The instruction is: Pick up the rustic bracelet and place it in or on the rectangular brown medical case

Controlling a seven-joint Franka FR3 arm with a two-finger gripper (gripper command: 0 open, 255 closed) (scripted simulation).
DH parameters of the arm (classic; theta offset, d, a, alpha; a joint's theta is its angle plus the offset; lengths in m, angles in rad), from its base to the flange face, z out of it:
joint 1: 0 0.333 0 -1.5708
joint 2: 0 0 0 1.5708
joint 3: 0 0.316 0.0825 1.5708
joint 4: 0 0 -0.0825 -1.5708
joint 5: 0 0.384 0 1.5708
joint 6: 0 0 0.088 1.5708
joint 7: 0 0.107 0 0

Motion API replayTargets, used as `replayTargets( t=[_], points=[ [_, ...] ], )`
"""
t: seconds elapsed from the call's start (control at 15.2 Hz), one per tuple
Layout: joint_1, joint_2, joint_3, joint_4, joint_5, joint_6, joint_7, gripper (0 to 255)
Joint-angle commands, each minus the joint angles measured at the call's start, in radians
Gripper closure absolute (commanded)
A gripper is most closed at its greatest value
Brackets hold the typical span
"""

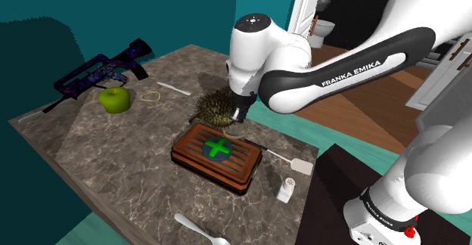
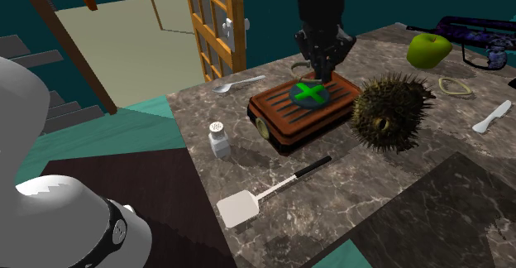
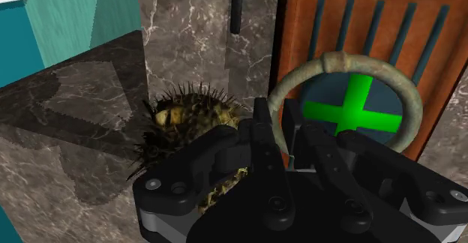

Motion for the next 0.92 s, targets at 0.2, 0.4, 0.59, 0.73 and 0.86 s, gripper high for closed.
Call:
replayTargets(
  t=[0.2, 0.4, 0.59, 0.73, 0.86],
  points=[
    [0.01, 0.19, 0.039, 0.221, -0.087, -0.075, 0.088, 255],
    [0.013, 0.211, 0.036, 0.203, -0.108, -0.042, 0.11, 255],
    [0.014, 0.235, 0.033, 0.187, -0.131, -0.01, 0.132, 255],
    [0.015, 0.251, 0.031, 0.178, -0.148, 0.011, 0.148, 255],
    [0.016, 0.268, 0.028, 0.17, -0.166, 0.032, 0.165, 255]
  ],
)
